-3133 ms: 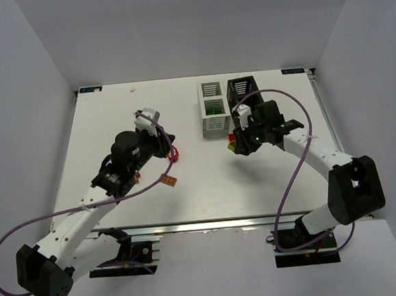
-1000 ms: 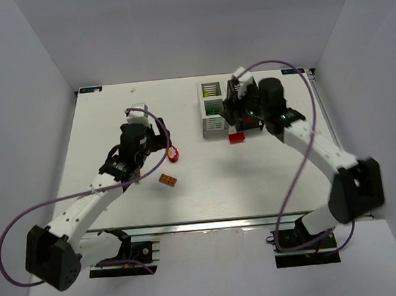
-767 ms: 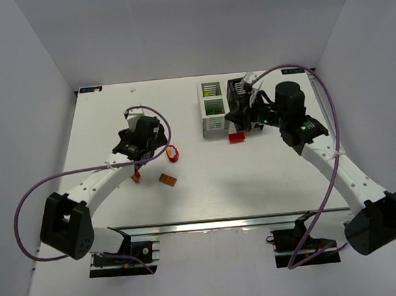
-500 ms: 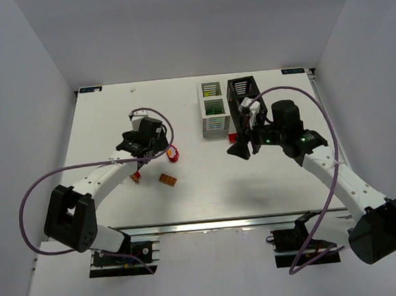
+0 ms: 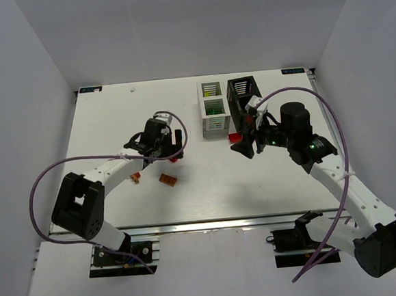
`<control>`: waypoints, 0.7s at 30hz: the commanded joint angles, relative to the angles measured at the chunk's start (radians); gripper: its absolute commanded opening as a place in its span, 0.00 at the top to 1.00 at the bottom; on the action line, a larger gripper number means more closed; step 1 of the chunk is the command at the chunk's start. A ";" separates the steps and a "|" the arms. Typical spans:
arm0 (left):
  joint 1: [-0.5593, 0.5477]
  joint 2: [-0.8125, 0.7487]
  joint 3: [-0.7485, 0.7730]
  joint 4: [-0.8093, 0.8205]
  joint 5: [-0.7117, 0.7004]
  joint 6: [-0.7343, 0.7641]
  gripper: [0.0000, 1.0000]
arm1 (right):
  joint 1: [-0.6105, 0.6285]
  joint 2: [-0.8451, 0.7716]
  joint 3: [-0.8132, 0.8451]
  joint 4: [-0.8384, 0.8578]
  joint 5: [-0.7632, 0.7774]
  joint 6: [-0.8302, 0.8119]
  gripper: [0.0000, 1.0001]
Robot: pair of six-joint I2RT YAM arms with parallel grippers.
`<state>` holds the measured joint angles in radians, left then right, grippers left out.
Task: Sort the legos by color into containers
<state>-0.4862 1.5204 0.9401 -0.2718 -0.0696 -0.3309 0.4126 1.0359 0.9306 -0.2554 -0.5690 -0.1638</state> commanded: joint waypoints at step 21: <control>0.001 0.173 0.038 0.089 -0.088 -0.003 0.22 | -0.003 -0.010 -0.032 0.067 0.009 -0.019 0.32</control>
<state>-0.4862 1.7115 0.9604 -0.2272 -0.1135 -0.3199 0.4126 1.0229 0.9024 -0.2287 -0.5388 -0.1692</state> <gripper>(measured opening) 0.775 0.678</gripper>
